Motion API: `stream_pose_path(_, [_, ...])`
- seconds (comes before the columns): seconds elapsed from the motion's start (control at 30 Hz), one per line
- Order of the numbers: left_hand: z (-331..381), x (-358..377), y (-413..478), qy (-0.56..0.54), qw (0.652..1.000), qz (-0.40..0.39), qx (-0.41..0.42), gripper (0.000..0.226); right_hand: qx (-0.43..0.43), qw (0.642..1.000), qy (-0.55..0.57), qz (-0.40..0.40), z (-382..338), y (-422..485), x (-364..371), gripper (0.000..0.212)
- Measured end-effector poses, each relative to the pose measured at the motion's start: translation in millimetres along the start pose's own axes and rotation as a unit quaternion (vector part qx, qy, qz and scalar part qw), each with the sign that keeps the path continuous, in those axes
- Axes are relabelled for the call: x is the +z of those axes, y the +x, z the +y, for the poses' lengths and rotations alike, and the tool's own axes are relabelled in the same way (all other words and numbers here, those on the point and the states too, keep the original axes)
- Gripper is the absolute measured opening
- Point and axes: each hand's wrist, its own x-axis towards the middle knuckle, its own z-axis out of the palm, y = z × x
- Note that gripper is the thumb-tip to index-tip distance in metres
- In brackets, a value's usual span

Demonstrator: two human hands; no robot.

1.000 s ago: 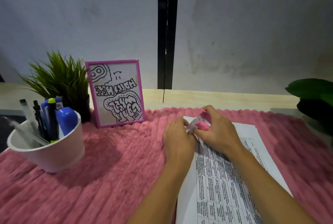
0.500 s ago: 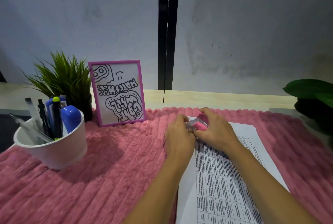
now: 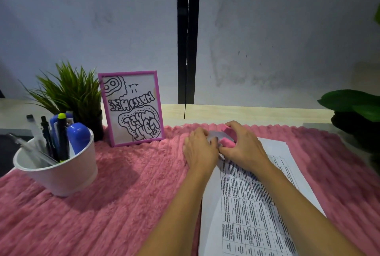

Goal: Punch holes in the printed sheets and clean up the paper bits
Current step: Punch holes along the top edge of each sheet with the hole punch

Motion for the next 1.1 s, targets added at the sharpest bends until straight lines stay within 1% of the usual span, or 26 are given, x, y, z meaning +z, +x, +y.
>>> stream_pose_path(0.1, [-3, -1, -1, -0.003, 1.000, 0.005, 0.028, 0.022, -0.007, 1.000, 0.014, 0.015, 1, 0, -1, 0.042])
stream_pose_path(0.13, [-4, -1, -1, -0.029, 0.999, 0.008, 0.044, 0.015, -0.011, 1.000, 0.018, 0.023, 1, 0, -1, 0.045])
stream_pose_path(0.2, [-3, -5, -3, -0.116, 0.991, 0.010, 0.071, 0.003, -0.016, 0.998, 0.023, 0.048, 2, 1, 0, 0.049])
stream_pose_path(0.27, [3, -10, -8, -0.196, 0.979, 0.005, 0.063, 0.003, -0.006, 0.996, 0.027, 0.083, 1, 1, 0, 0.048])
stream_pose_path(0.33, [4, -11, -11, -0.239, 0.971, -0.001, 0.029, 0.008, 0.001, 0.994, 0.034, 0.101, 1, 1, -2, 0.046])
stream_pose_path(0.4, [1, -10, -14, -0.241, 0.970, -0.023, -0.004, 0.022, -0.014, 0.996, 0.037, 0.079, 3, 1, -3, 0.040])
stream_pose_path(0.43, [-1, -10, -14, -0.236, 0.971, -0.037, -0.009, 0.024, -0.022, 0.997, 0.040, 0.062, 4, 1, -2, 0.038])
stream_pose_path(0.53, [0, -13, -11, -0.210, 0.975, -0.066, 0.019, 0.009, -0.028, 0.998, 0.049, 0.041, 5, 1, -1, 0.040])
stream_pose_path(0.6, [3, -15, -10, -0.237, 0.969, -0.064, 0.023, 0.012, -0.032, 0.997, 0.054, 0.046, 4, 1, -3, 0.043])
stream_pose_path(0.67, [8, -16, -11, -0.278, 0.957, -0.081, 0.013, 0.013, -0.038, 0.996, 0.061, 0.054, 3, 0, -6, 0.042])
stream_pose_path(0.8, [9, -21, -7, -0.271, 0.954, -0.130, -0.002, 0.004, -0.053, 0.995, 0.067, 0.043, 0, -1, -5, 0.043])
stream_pose_path(0.9, [7, -25, -3, -0.283, 0.943, -0.176, -0.023, 0.012, -0.054, 0.996, 0.054, 0.045, 0, 0, -5, 0.044])
stream_pose_path(1.0, [11, -22, -6, -0.314, 0.931, -0.182, -0.034, 0.020, -0.056, 0.997, 0.050, 0.024, -2, -2, -6, 0.044])
stream_pose_path(1.1, [21, -21, -13, -0.331, 0.925, -0.184, -0.022, 0.019, -0.056, 0.995, 0.068, 0.044, -3, -1, -6, 0.056])
